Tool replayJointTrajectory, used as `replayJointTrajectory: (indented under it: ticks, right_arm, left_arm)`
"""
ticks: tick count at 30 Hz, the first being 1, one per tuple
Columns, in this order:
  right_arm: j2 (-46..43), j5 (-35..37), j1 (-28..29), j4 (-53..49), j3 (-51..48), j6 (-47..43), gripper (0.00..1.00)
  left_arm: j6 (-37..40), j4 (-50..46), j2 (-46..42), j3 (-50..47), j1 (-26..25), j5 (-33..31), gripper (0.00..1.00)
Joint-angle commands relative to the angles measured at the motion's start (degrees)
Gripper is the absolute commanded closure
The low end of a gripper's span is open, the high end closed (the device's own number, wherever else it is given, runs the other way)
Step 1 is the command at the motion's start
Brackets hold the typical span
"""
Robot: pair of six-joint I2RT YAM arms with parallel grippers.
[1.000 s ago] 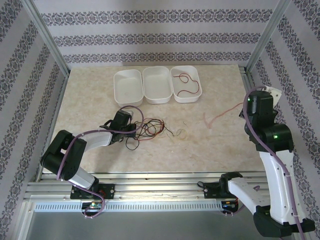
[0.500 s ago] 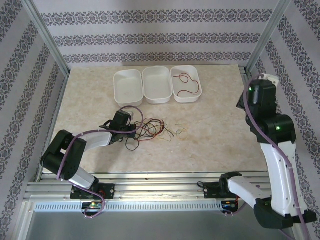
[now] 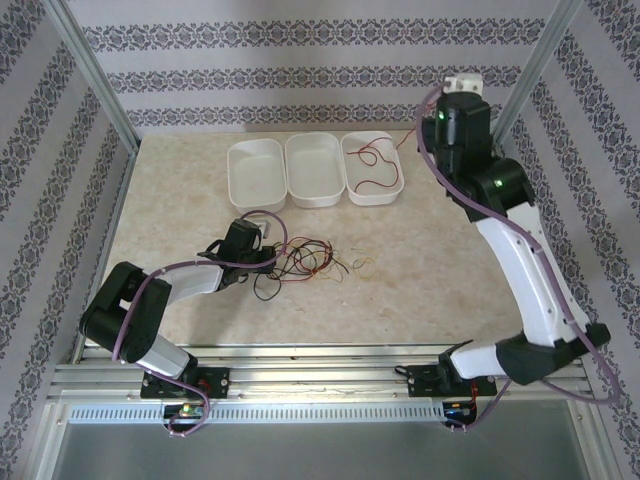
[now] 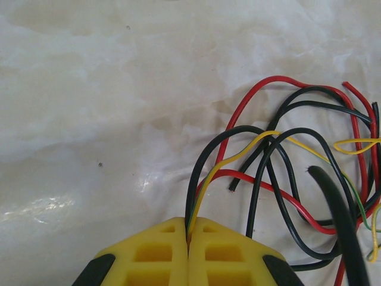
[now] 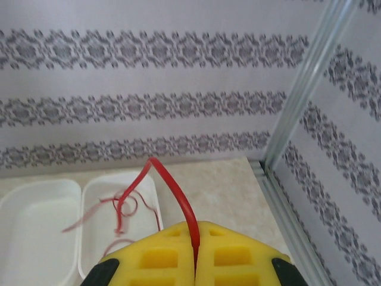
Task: Untangle the cables
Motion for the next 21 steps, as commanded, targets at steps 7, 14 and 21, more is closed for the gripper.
replayJointTrajectory:
  ticks: [7,14,21]
  right_arm:
    - [16.1,5.2,0.2,9.9,13.4,-8.0,1.0]
    - [25.6,2.9,-1.6,8.4,23.8,-6.8,1.0]
    - [34.4,2.4,-2.4,4.7,31.4,-4.6,1.0]
  left_arm:
    - [-1.5,4.7,1.1,-0.4,0.7,2.2,0.96]
    - [-2.1,5.9,2.3,-0.4,0.8,3.2,0.97]
    - [-2.6,6.7,3.1,-0.2,0.7,3.2,0.98]
